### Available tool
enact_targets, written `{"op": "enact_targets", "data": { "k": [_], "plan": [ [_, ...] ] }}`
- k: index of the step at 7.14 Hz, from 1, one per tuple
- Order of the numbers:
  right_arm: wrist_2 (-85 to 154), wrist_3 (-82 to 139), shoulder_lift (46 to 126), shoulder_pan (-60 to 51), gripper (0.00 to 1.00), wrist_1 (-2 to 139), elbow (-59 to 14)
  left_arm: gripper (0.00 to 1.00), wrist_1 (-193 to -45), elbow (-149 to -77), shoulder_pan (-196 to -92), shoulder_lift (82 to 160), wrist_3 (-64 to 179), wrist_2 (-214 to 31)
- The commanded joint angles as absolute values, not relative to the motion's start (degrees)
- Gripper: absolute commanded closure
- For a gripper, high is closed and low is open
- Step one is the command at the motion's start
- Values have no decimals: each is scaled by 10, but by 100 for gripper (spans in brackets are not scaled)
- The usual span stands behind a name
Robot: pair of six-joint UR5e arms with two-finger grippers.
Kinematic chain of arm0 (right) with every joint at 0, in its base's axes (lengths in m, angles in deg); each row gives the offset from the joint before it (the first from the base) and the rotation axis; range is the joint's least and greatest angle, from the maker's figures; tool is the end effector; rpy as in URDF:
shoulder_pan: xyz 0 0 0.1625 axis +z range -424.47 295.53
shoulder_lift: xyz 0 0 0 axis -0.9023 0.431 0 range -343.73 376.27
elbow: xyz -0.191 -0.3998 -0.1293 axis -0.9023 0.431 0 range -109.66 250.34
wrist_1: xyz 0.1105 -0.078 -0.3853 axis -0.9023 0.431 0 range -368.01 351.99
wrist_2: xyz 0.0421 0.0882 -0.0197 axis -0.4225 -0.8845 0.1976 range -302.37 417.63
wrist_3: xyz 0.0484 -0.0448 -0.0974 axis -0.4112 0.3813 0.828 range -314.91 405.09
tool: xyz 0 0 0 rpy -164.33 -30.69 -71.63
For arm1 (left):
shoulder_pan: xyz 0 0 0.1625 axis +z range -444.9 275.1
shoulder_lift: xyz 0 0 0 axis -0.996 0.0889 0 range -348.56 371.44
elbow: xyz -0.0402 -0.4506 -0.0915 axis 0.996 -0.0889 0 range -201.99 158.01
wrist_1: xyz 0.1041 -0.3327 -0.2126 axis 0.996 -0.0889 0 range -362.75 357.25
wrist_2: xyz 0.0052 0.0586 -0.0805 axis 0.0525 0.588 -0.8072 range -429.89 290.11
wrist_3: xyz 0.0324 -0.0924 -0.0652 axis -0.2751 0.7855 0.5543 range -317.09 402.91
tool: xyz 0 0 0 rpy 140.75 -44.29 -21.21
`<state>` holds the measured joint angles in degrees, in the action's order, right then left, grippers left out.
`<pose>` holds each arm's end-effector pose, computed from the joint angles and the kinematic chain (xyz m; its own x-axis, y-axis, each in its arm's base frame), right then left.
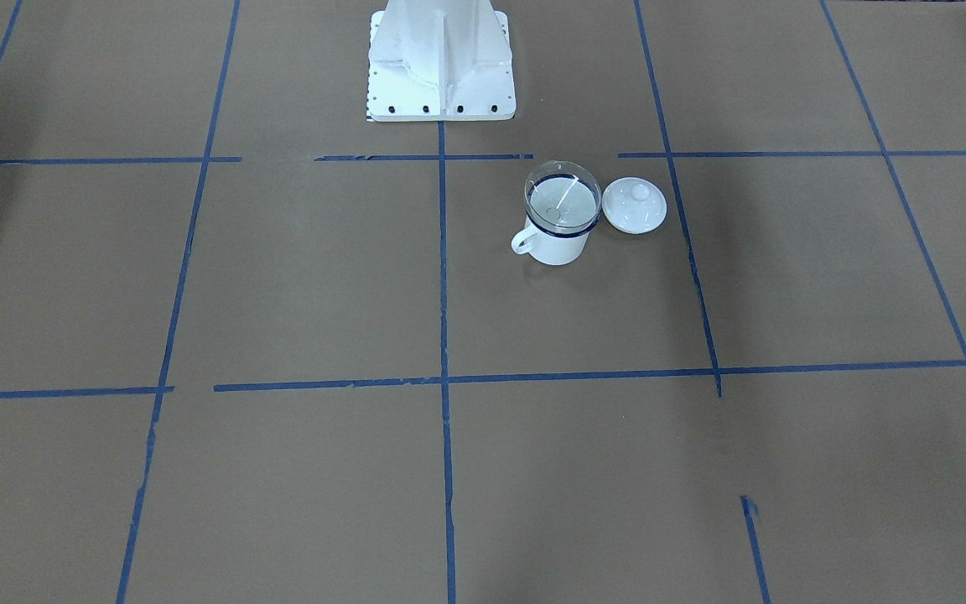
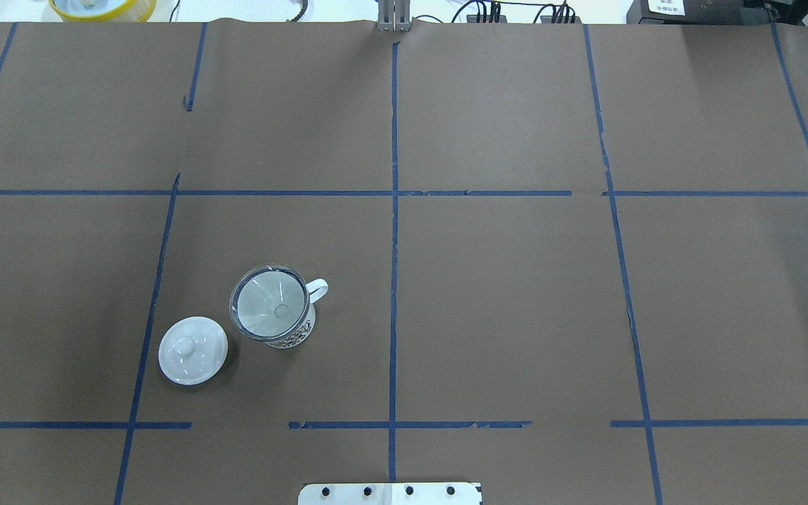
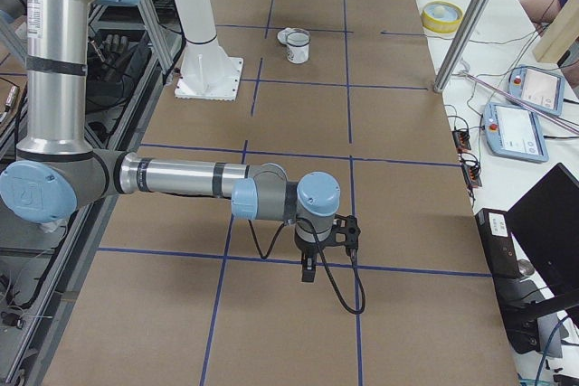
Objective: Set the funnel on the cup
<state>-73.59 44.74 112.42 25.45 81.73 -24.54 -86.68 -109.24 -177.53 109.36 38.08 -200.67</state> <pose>0.0551 -0.4347 0.7201 0.7522 0.0167 0.6588 -0.0033 0.9998 -0.0215 -0.0814 -0.5432 0.6754 0.7571 0.0393 -0.6521 -0.0179 0.9991 0.0394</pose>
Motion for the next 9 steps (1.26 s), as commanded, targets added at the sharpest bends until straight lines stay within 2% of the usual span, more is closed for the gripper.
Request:
{"op": "enact_targets", "data": {
  "k": [1,6,9],
  "plan": [
    [-736,447,1124,254,0,817,-245,0,-866,-1095,-1776,1093,381,-2007],
    [-736,447,1124,254,0,817,-246,0,-860,-1121,-1775,1065,389,-2054],
    [-736,447,1124,254,0,817,-245,0,-758,-1150,-1775,1072,382,-2058]
  ]
}}
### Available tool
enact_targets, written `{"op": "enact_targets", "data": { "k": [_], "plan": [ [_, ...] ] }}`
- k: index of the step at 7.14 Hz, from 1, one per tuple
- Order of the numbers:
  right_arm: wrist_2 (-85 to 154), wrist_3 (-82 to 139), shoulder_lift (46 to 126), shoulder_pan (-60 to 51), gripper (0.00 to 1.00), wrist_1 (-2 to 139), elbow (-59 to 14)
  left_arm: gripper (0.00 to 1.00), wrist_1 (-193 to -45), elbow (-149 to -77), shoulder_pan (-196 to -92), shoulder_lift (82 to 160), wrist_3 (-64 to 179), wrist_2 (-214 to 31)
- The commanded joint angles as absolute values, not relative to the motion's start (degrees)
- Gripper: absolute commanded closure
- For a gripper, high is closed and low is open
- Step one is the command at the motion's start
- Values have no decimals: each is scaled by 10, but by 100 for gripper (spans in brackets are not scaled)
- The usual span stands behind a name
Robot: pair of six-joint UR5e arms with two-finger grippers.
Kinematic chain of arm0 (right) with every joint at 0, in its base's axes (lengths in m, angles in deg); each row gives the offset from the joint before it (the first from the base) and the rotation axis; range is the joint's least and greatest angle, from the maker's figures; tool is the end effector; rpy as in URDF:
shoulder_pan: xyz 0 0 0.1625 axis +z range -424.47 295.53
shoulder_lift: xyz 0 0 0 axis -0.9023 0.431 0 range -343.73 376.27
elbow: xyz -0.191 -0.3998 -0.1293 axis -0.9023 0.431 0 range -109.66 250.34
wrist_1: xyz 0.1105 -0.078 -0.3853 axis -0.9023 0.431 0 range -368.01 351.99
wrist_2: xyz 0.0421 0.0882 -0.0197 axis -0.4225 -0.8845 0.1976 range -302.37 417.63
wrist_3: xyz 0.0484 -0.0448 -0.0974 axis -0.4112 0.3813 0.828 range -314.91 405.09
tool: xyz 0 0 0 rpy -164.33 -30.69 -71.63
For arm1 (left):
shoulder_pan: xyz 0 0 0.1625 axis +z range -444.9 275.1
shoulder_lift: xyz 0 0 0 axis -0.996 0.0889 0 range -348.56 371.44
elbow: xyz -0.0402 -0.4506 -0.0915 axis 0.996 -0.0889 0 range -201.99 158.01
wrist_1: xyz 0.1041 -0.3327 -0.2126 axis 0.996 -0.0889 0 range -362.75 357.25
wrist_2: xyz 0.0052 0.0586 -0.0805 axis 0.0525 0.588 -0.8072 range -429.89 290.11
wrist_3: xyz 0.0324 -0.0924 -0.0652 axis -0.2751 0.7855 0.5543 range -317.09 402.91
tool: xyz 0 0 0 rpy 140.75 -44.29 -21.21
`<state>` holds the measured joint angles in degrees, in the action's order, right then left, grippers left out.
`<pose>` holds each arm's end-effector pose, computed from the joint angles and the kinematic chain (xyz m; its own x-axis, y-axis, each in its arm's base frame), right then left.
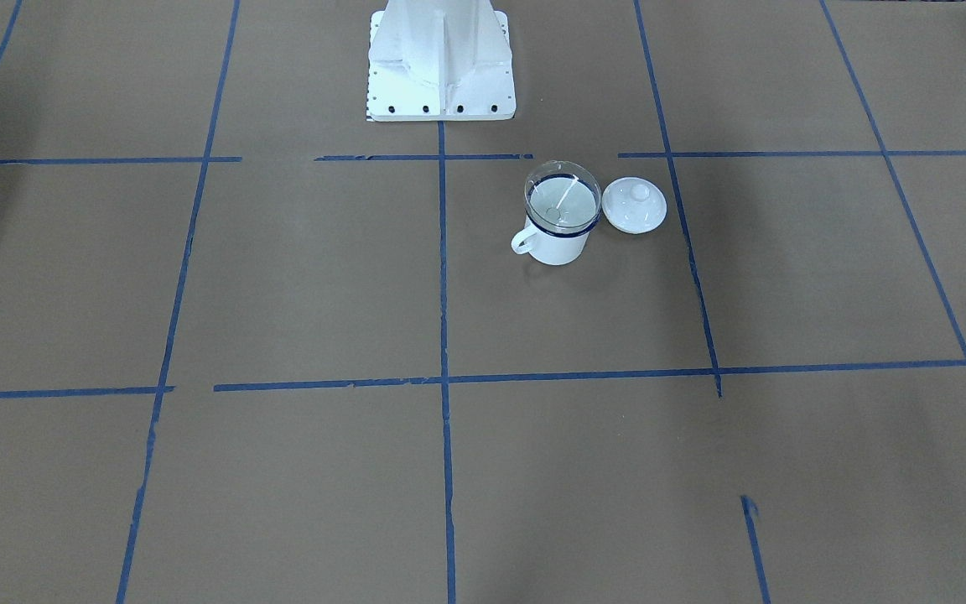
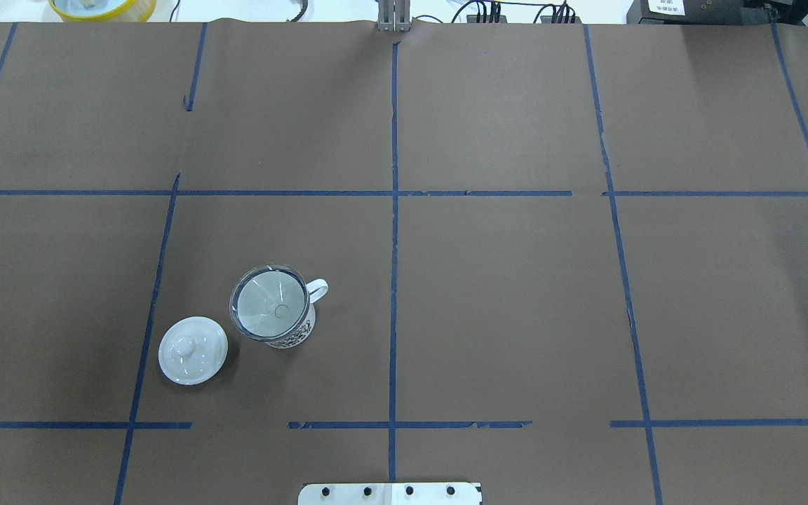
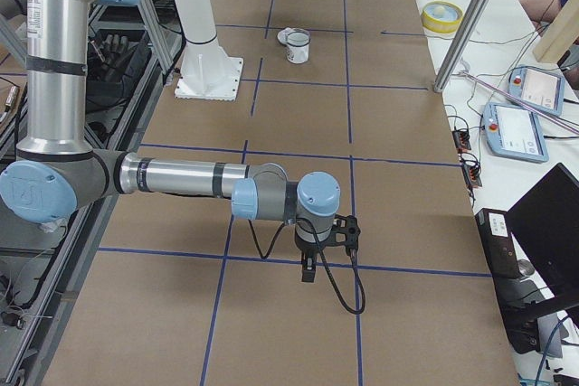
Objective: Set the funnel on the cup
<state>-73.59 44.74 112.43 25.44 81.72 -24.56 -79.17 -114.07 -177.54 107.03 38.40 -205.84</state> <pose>0.0551 -0.4347 0.7200 0.7522 0.0163 0.6588 -0.0031 0.9998 -0.0212 -0.0725 -0.5155 0.6619 0.6925 -0.0275 -0.7209 -0.0086 0.9989 -0.0463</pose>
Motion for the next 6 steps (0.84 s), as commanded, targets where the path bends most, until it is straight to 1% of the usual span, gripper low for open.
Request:
{"op": "enact_targets", "data": {
  "k": [1,2,4,6],
  "plan": [
    [-736,447,1124,254,0,817,-246,0,-774,-1153,-1775,1064,370,-2058],
    [-736,447,1124,254,0,817,-245,0,-802,-1148,-1775,1064,365,-2059],
    [-736,447,1124,254,0,817,-245,0,-861,-1158,-1775,1010,365,-2063],
    [-736,447,1124,254,0,817,-246,0,-866,-1173,-1775,1007,372,-2064]
  ]
}}
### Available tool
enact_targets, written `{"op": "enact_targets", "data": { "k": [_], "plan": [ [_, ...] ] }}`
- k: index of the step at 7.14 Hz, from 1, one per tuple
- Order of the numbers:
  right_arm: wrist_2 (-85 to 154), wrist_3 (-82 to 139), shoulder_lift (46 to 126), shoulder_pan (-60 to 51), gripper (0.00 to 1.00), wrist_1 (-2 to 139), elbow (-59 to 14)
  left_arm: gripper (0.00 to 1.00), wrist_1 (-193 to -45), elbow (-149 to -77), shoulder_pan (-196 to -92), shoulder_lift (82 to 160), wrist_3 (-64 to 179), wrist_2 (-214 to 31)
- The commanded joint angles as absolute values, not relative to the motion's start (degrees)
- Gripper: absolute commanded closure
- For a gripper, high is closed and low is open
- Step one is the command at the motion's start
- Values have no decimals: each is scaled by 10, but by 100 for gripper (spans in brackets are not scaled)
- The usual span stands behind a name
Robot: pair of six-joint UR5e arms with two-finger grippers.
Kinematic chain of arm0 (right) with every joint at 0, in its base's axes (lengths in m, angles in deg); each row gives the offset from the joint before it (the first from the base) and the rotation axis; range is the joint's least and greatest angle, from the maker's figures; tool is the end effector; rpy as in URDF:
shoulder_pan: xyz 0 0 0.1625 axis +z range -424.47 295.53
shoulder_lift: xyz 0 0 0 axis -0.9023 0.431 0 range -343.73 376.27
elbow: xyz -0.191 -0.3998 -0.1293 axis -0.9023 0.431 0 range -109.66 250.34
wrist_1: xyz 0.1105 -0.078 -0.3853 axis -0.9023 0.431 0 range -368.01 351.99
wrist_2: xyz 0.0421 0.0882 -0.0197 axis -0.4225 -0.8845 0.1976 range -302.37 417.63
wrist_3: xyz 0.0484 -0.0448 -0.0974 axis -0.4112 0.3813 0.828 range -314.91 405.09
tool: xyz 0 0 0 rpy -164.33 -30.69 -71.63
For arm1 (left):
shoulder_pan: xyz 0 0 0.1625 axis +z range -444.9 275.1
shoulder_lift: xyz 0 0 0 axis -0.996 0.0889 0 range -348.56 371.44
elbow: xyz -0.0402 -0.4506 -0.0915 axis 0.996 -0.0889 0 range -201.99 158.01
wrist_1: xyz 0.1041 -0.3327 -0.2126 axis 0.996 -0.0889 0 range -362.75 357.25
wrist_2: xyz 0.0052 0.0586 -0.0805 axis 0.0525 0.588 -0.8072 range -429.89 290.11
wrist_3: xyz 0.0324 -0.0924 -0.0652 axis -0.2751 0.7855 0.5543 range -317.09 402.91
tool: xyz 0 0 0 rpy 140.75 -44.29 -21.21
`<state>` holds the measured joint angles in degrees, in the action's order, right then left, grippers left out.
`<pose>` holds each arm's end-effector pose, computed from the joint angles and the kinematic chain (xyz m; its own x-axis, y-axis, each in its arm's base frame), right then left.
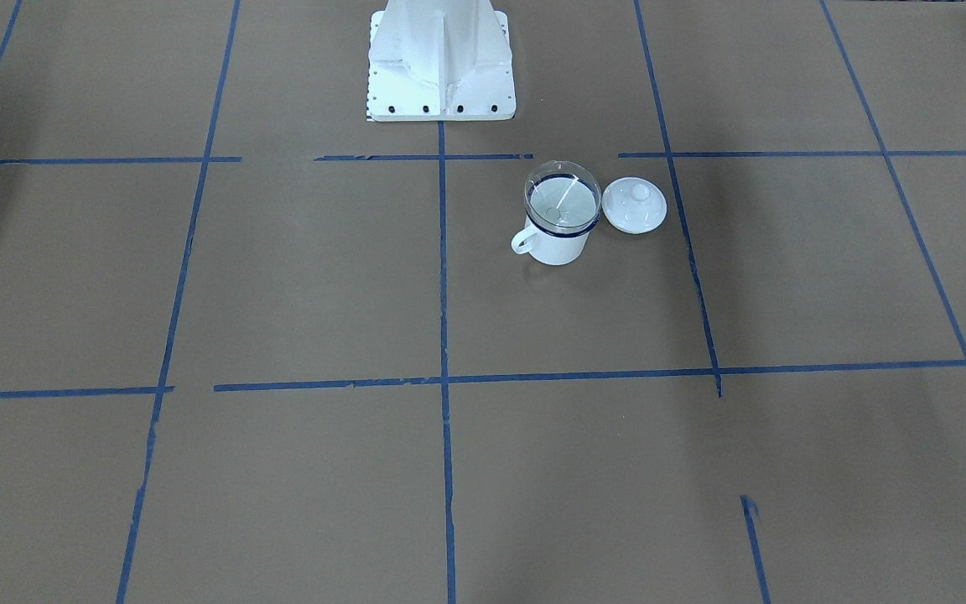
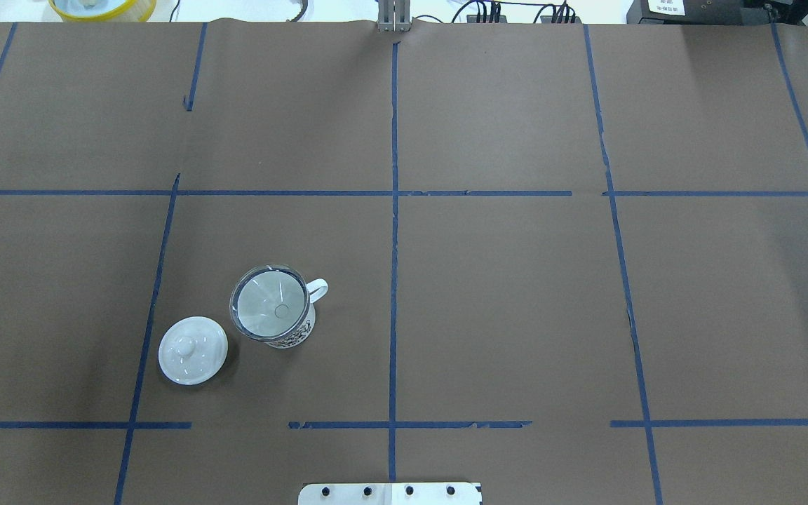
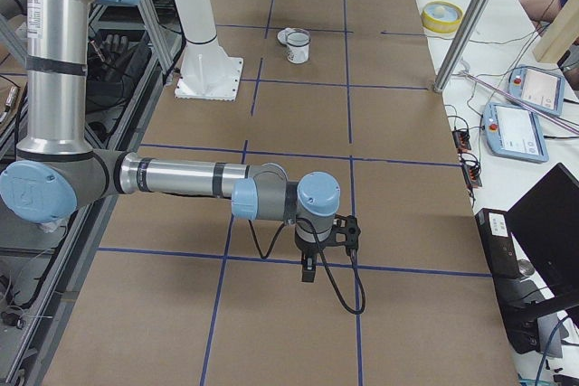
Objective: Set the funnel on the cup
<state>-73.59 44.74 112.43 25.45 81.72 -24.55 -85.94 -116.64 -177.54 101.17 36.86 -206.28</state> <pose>0.0551 -0.4346 0.7201 0.7522 0.0165 0.6588 -0.0033 0.9998 -0.0214 -0.0701 -0.4762 0.6798 0.6886 0.0431 -0.7239 -0.0266 0.9991 0.0342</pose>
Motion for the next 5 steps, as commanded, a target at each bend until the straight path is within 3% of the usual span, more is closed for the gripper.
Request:
{"op": "enact_targets", "data": {
  "k": [1,5],
  "plan": [
    [-736,447,1124,254,0,817,-246,0,-865,-1167,-1775,1007,372,-2065],
    [-736,447,1124,254,0,817,-246,0,-842,-1152,-1774,1012,371,-2052]
  ]
}}
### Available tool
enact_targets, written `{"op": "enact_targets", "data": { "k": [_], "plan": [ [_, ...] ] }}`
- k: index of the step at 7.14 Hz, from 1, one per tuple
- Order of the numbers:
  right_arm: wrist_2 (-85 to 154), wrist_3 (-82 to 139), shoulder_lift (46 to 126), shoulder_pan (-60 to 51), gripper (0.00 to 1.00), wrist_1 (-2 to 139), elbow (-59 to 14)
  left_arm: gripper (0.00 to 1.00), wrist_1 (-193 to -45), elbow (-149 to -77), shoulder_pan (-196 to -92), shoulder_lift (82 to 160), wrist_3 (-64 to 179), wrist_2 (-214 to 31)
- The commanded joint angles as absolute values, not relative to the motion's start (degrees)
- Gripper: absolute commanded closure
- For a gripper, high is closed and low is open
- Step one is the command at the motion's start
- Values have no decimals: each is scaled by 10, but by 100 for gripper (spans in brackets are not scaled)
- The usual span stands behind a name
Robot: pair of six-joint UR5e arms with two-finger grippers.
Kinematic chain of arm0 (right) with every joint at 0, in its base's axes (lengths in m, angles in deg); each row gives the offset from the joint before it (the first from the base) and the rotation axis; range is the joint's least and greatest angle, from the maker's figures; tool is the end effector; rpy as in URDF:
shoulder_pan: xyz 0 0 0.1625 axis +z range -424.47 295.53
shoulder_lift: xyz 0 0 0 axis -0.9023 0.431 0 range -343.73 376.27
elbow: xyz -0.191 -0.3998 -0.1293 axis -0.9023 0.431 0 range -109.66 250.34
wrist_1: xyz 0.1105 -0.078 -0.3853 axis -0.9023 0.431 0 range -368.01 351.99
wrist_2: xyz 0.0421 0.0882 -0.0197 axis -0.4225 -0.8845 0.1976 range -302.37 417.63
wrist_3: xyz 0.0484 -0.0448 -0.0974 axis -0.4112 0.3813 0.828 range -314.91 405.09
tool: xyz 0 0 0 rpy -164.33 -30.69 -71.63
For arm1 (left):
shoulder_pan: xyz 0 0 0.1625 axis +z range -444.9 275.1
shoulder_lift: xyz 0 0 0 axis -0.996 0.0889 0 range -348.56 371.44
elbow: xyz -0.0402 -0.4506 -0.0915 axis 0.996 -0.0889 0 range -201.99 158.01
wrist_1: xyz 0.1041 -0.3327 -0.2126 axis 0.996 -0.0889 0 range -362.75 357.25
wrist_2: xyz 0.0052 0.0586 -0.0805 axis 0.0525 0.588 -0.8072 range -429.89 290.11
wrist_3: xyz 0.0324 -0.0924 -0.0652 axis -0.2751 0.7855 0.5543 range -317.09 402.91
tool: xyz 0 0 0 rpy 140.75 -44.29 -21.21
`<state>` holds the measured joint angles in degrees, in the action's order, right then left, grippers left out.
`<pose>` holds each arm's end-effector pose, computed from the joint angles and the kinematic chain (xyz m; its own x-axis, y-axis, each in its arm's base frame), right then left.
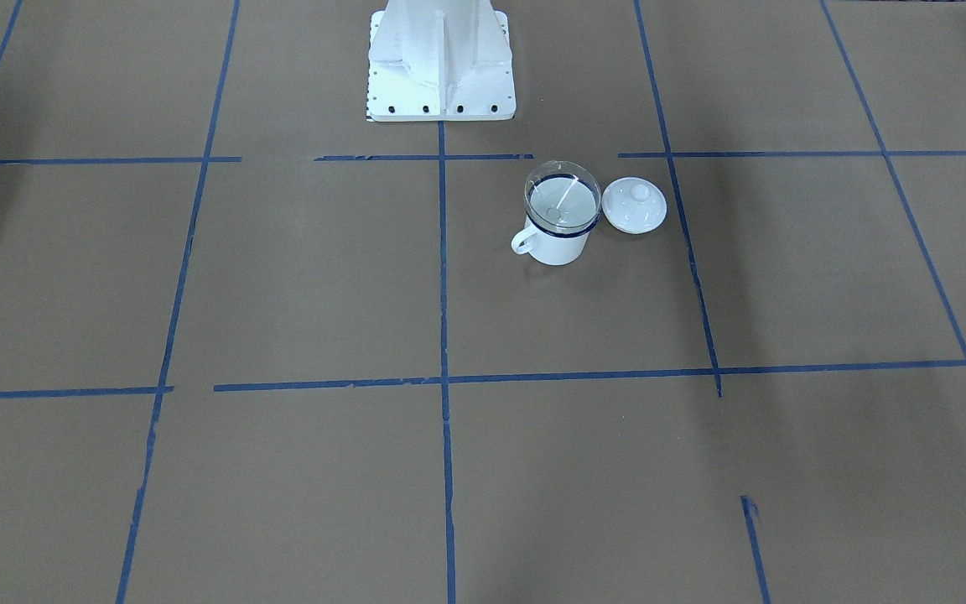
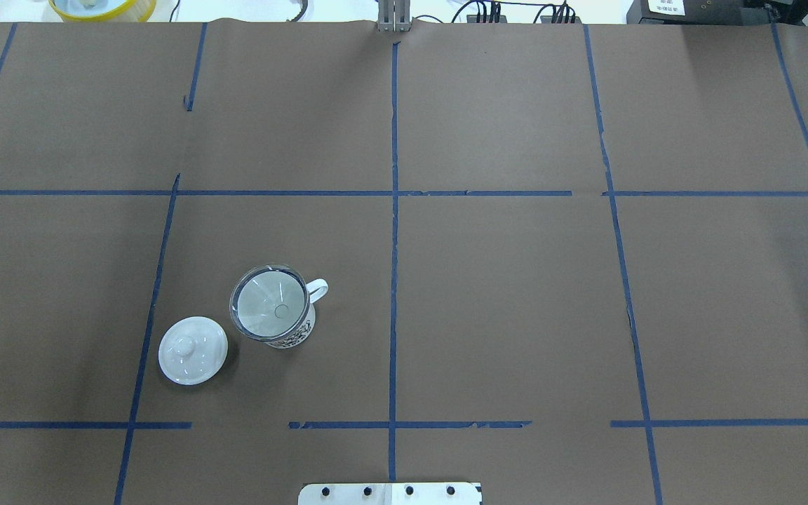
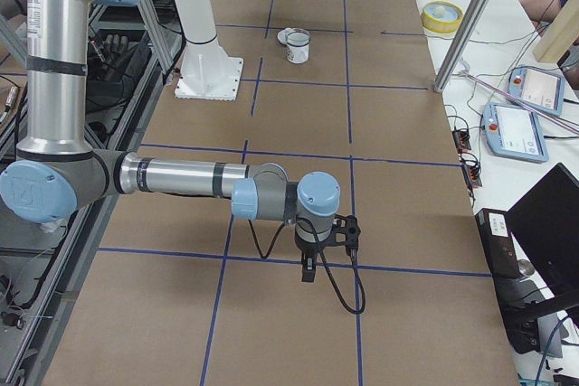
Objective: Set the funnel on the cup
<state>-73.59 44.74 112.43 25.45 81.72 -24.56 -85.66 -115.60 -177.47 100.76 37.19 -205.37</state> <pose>0.0551 -0.4346 0.7200 0.7522 0.0164 0.6588 -0.0033 0.9998 -0.0212 -0.0705 -0.4708 0.6937 0.6991 0.0166 -0.7149 -0.0250 0.9997 -0.0012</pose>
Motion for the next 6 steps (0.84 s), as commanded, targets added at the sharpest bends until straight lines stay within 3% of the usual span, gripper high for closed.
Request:
{"op": "enact_targets", "data": {
  "k": [1,6],
  "plan": [
    [-736,447,1124,254,0,817,-246,0,-811,-1160,-1774,1013,371,-2052],
    [-736,447,1124,254,0,817,-246,0,-802,-1161,-1778,1046,365,-2059]
  ]
}}
